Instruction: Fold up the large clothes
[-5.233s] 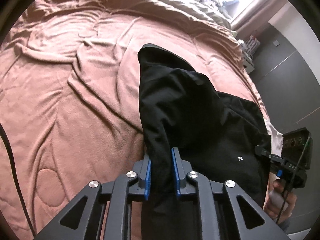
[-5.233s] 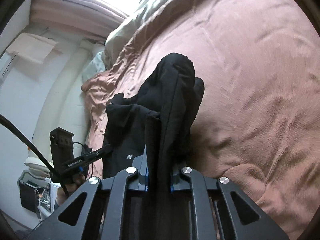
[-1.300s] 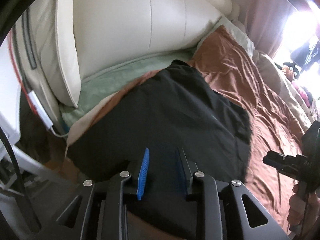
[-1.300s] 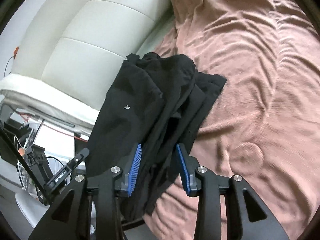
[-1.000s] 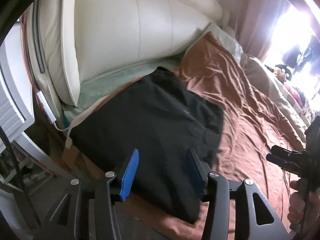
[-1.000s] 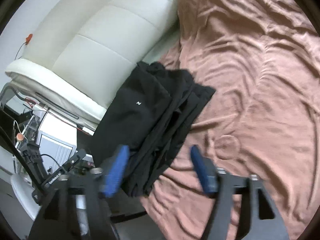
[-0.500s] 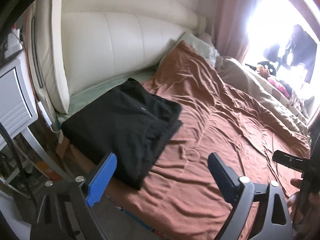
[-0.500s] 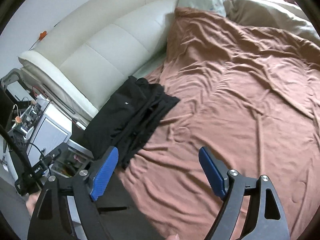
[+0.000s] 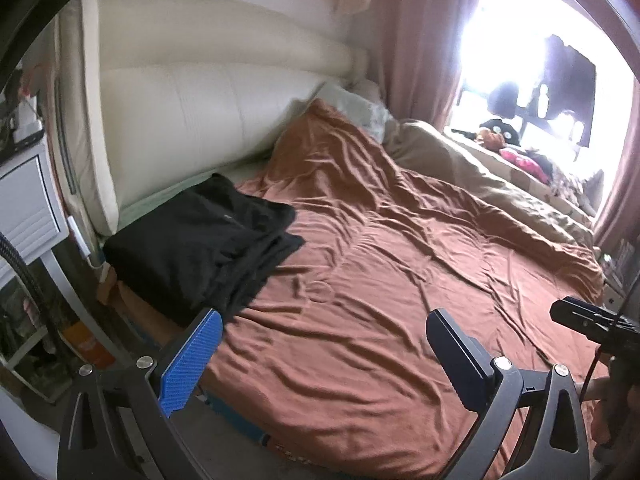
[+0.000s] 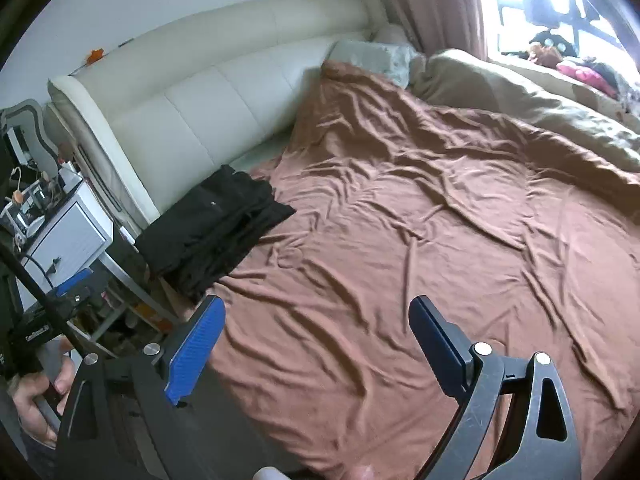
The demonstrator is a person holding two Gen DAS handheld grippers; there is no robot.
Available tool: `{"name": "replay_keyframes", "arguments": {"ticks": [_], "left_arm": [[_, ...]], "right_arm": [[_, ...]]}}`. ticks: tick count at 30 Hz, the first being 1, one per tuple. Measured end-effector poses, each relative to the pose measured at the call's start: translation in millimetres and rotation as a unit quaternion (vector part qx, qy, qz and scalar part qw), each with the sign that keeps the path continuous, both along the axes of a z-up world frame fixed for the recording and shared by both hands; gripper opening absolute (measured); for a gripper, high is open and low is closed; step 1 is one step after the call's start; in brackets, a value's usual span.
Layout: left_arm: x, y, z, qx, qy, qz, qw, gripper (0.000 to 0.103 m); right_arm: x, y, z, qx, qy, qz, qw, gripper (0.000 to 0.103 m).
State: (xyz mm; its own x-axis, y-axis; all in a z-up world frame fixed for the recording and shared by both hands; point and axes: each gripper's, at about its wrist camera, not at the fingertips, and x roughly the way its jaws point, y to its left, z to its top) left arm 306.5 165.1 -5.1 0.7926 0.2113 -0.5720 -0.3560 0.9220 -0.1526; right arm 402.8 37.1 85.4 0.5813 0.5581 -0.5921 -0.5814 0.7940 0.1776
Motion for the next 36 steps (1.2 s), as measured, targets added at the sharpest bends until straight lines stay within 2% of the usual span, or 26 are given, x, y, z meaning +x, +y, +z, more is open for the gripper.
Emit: {"name": "replay_keyframes", "arguments": {"ticks": [1,2,3,8,18,28,36], "left_arm": [[-3,-6,0,0.002,-0.001,-0.005,1.0000,0.102],[-6,-15,0,0.004,-0.004,-0.013,0.9999,0.102],[-9,-21,0,0.005,-0.006,-0.017,0.9998,0.102],[-24,-58,0,0.019,-0.021,-0.047,0.9985,0.102],[-66,-110,-1,0.029,-0.048,-0.100,0.9934,0.102],[-125,-135,-5,0.044,-0.070,-0.133,0.9877,0.102],[-165,-149,-3,0.070,-0.082,-0.152,0.9825,0.102]], "right_arm": [[-9,-8,1,0.002,-0.006,-0.001,1.000,0.095],[-18,-15,1,0.003,-0.011,-0.004,1.000,0.103],[-26,-22,1,0.003,-0.014,-0.009,1.000,0.103],[-67,-57,-4,0.002,-0.039,-0.046,0.998,0.103],[-131,-121,-28,0.027,-0.024,-0.101,0.994,0.103],[-219,-159,-44,0.044,-0.061,-0.143,0.987,0.103],[-273,-173,-58,0.055,-0.078,-0.158,0.983,0.103]]}}
